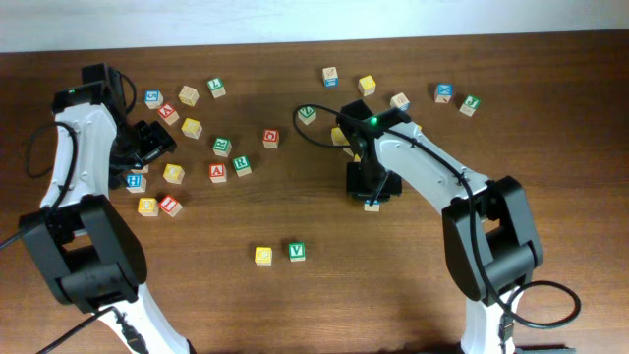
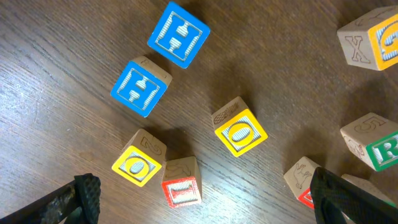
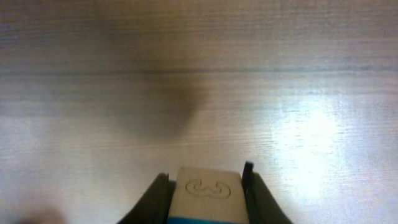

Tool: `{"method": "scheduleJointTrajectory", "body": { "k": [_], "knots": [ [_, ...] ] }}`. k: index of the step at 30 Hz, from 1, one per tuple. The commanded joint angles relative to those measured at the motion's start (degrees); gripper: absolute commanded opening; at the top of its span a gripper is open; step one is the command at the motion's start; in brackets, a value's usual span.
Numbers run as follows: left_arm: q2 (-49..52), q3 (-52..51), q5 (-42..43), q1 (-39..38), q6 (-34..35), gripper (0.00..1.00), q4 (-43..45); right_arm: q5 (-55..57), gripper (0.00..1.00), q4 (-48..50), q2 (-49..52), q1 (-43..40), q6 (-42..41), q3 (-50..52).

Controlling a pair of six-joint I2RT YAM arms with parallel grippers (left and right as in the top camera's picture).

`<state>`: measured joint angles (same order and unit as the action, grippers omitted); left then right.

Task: Spell out CVPR
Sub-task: 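Carry the blue P block right of the V block and release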

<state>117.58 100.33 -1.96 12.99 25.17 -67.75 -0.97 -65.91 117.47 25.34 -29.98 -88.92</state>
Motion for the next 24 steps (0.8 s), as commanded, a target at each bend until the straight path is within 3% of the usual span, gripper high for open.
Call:
{"method": "scheduleJointTrajectory", "body": {
  "k": [1,6,11,14,24],
  "knots": [
    [0.5,-0.17,-0.44,0.2,0.74,0.99,-0.07,-5.25,0.18,-4.39,0.52,2.54,-0.24,-1.88],
    [0.5,-0.15,-0.44,0.2,0.74,0.99,-0.09,-8.98,0.15,-8.48,0.42,8.07,1.16,-1.84],
    [0.5,-0.15,-0.46,0.2,0.74,0.99,-0.07,-8.09,0.21,-3.04,0.44,14.53,-1.38,0.22],
    [0.5,-0.17,-0.44,0.2,0.74,0.99,-0.07,-3.72,0.21,-0.85,0.44,15.15,-5.73,1.25],
    [0.5,-0.15,-0.44,0.2,0.74,0.99,-0.07,-10.8,0.22,8.74,0.44,15.87,-4.79,8.37]
  ]
}}
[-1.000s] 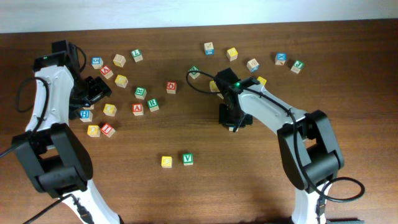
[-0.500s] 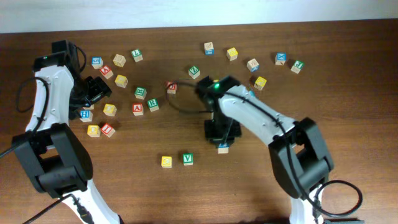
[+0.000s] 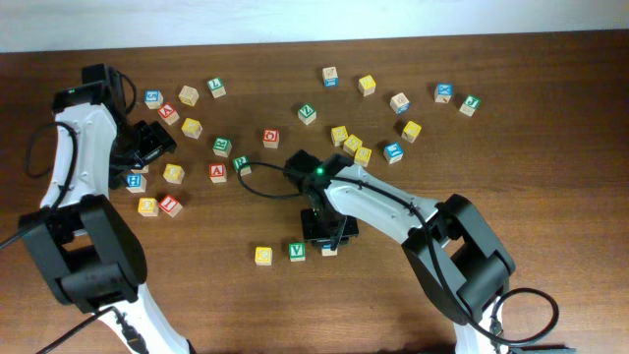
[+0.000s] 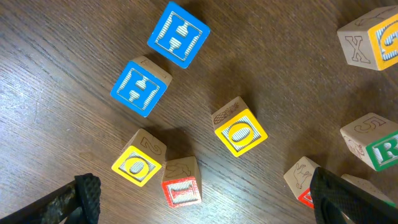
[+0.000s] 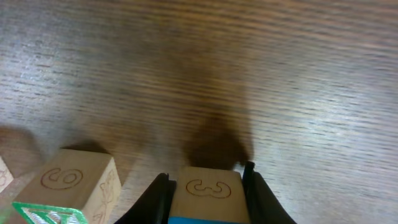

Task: Spell out CVPR
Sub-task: 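Carry the blue P block right of the V block and release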

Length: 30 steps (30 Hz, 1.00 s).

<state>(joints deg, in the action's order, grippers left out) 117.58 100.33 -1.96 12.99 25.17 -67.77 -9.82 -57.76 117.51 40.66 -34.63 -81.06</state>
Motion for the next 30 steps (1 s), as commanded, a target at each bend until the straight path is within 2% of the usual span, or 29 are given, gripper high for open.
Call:
{"method": "scheduleJointTrajectory", "body": {
  "k": [1,3,8,23,30],
  "knots": [
    [0.5,-0.17,-0.44,0.2,0.74,0.99,-0.07,-1.49,0.22,1.01,0.39,0.98,-0.11,0.52],
    [0.5,-0.17,-0.44,0.2,0.74,0.99,-0.04,1.36,0.25,1.81,0.39,2.29,-0.2,0.66],
    [0.5,-0.15,-0.44,0.2,0.74,0.99,-0.04,8.9,0.26,2.32,0.39,4.17,-1.95,0.66],
    [0.5,-0.17,-0.44,0.2,0.74,0.99,-0.04,5.53,0.27,2.08,0.39,4.07,-6.38,0.66],
    [0.5,-0.17,-0.44,0.2,0.74,0.99,-0.04,5.53,0.33,1.64,0.39,4.07,-6.38,0.66]
  ]
}}
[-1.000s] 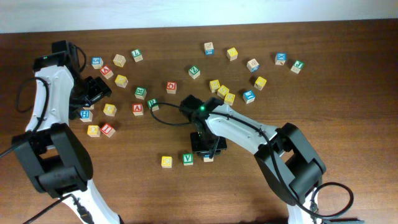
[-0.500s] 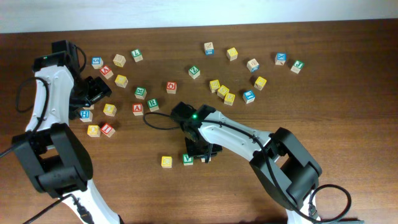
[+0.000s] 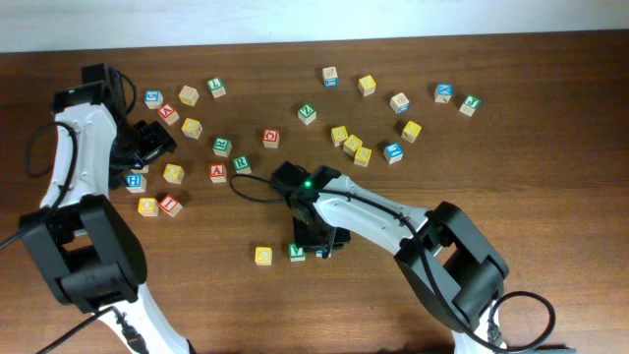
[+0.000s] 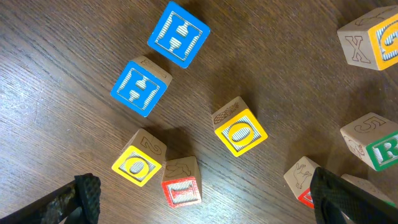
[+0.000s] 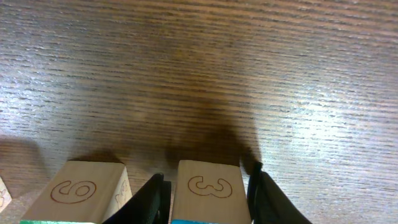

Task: Spell out CVPR
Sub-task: 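Carry the blue P block right of the V block and release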

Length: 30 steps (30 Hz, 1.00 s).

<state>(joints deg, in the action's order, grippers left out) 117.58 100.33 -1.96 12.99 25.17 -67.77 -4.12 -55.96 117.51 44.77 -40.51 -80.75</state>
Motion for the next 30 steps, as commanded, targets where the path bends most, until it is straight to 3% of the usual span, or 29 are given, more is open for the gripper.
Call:
{"method": "scheduleJointTrajectory", "body": {
  "k": [1,6,9,14,18,25,30],
  "knots": [
    [0.5,-0.17,-0.46,0.2,0.74,0.99,-0.07,-0.17,0.33,-0.15,0.39,-0.04,-0.5,0.35],
    [0.5,-0.15,-0.44,0.13,0.74,0.99,-0.04,-0.17,0.33,-0.15,0.39,-0.22,-0.46,0.33],
    [0.5,-0.15,-0.44,0.15,0.74,0.99,-0.04,-0.15,0.25,-0.55,0.39,-0.2,-0.37,0.33],
    [0.5,-0.15,-0.46,0.15,0.74,0.99,-0.07,0.09,0.25,-0.55,0.39,-0.2,1.29,0.28],
    [0.5,-0.17,-0.46,0.15,0.74,0.99,-0.07,0.09,0.38,-0.61,0.39,-0.22,1.29,0.04],
    [0.5,-0.17,-0.44,0.15,0.74,0.99,-0.07,4.09,0.4,-7.37,0.37,-0.57,1.29,-6.47],
    [0.5,-0.17,-0.44,0.15,0.74,0.99,-0.04,4.81,0.44,-14.64,0.37,-4.52,9.22,-17.99]
  ]
}}
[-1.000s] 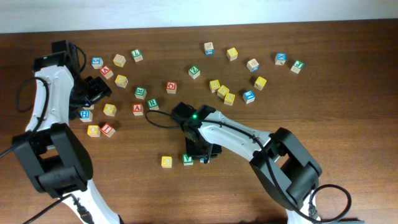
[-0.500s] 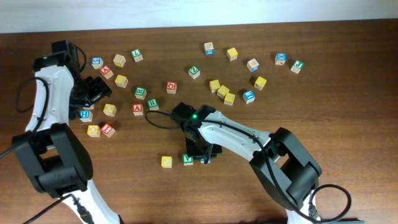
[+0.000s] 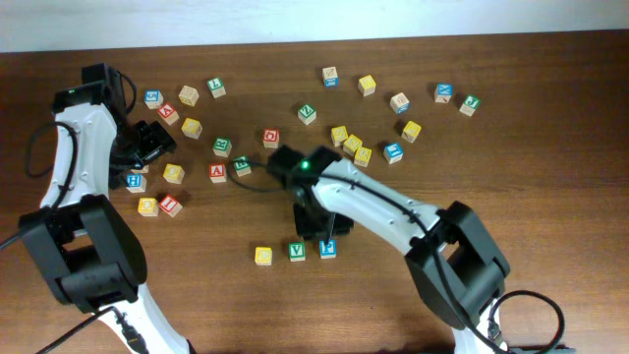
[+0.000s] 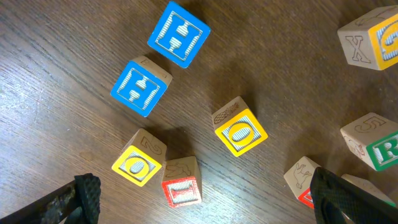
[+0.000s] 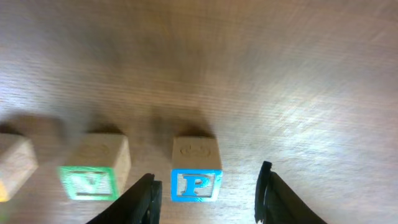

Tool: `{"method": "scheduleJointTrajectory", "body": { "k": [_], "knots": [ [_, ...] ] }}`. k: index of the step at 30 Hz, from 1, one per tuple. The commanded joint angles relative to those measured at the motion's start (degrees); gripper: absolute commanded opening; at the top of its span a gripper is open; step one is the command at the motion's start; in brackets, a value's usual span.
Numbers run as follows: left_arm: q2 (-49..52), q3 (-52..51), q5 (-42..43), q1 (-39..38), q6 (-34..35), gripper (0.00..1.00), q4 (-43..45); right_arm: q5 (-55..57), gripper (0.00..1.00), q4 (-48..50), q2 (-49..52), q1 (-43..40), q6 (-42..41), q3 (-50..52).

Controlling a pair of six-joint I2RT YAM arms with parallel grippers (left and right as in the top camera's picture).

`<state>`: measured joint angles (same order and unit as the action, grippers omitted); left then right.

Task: Spell out CVPR
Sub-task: 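Carry the blue P block right of the V block and release, then reach the right gripper to the green R block and grasp it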

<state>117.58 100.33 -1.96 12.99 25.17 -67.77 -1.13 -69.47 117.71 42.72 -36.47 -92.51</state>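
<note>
Near the table's front stand three blocks in a row: a yellow block [image 3: 262,256] whose letter I cannot read, a green V block [image 3: 297,252] and a blue P block [image 3: 327,249]. My right gripper [image 3: 314,224] hovers just behind the row, open and holding nothing. In the right wrist view the blue P block [image 5: 196,178] stands free between the spread fingers [image 5: 150,198], with the green V block [image 5: 93,175] to its left. My left gripper [image 3: 149,144] hangs open over the far-left cluster, where a green R block [image 4: 383,152] lies at the right edge.
Loose letter blocks lie scattered along the table's back half, a cluster at left [image 3: 173,173] and another at right [image 3: 354,146]. Under the left gripper are two blue H blocks [image 4: 178,34], two yellow O blocks [image 4: 240,132] and a red I block [image 4: 181,188].
The right gripper has opened wide and drawn up and back from the blue P block, which now stands alone on the table to the right of the green V. The left arm has not moved.
The right gripper was shut on the blue block at mid-table. Then it held it close to the green V near the front. Then the block sat on the table beside the V between the fingers. Now it is let go. The left arm stayed still.
</note>
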Motion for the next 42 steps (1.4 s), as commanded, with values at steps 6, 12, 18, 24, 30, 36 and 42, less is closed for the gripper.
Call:
{"method": "scheduleJointTrajectory", "body": {
  "k": [6,12,18,24,30,36,42],
  "knots": [
    [0.5,-0.15,-0.44,0.33,0.74,0.99,-0.07,1.62,0.86,2.99,0.2,-5.25,11.21,-16.94],
    [0.5,-0.17,-0.44,0.31,0.74,0.99,-0.07,1.38,0.89,14.38,0.92,-4.9,11.21,-16.87],
    [0.5,-0.17,-0.44,0.31,0.74,0.99,-0.04,0.37,0.82,24.96,6.71,-3.15,12.13,-16.79],
    [0.5,-0.17,-0.44,0.31,0.74,0.99,-0.07,1.27,0.82,36.06,13.31,1.01,15.26,-16.79],
    [0.5,-0.15,-0.44,0.48,0.74,0.99,-0.04,5.95,0.79,39.8,14.25,3.39,15.26,-16.79],
    [0.5,-0.15,-0.46,0.52,0.74,0.99,-0.04,6.4,0.64,40.68,17.44,3.74,15.26,-16.79],
    [0.5,-0.15,-0.44,0.94,0.74,0.99,-0.26,5.9,0.59,42.71,18.78,4.26,15.21,-16.79]
  ]
}}
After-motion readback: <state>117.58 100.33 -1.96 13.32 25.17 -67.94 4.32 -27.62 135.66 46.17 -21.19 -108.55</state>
